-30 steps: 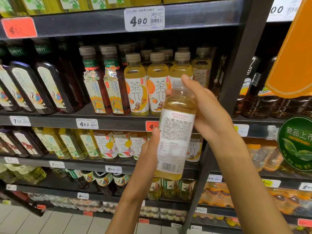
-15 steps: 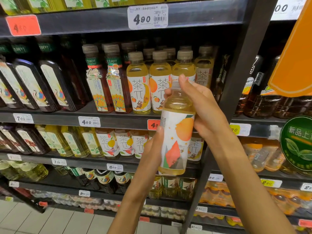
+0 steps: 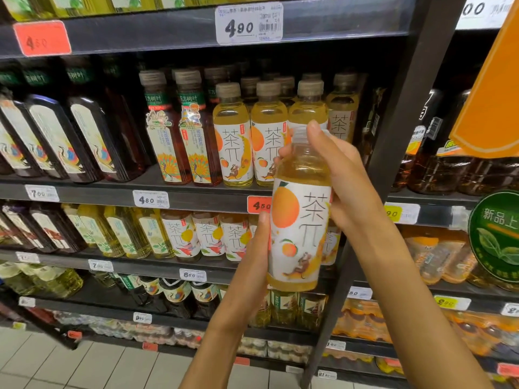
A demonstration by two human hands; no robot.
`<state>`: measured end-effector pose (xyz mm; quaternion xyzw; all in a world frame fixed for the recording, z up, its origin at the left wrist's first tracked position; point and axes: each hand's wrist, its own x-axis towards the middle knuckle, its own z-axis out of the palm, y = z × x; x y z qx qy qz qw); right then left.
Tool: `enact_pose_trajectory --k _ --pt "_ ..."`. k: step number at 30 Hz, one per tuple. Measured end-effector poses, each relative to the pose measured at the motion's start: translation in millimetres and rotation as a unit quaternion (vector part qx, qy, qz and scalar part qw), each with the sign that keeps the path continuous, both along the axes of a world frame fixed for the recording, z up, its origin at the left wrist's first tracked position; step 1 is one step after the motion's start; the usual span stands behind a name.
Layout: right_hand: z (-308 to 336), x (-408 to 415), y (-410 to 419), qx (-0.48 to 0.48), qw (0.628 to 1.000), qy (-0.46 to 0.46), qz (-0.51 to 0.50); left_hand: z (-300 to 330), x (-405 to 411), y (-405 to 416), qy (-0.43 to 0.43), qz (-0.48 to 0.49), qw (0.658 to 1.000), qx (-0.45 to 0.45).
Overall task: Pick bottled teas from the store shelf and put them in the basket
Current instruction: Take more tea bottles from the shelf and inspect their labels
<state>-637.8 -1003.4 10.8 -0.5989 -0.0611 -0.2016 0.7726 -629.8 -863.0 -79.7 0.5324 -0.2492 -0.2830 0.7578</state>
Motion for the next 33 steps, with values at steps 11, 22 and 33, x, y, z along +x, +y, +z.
enact_pose_trajectory --k 11,22,33 --pt "-1 11 -2 0.078 0.99 0.105 0.059 5 -7 1 0.164 -0.075 0.98 -0.088" --pt "-19 22 -10 0.206 0.952 0.217 0.058 12 -12 5 0.162 -0.146 0.971 -0.101" --pt "-15 18 -15 0.092 0.993 0.077 0.021 5 -6 5 0.003 0.001 0.998 0.056"
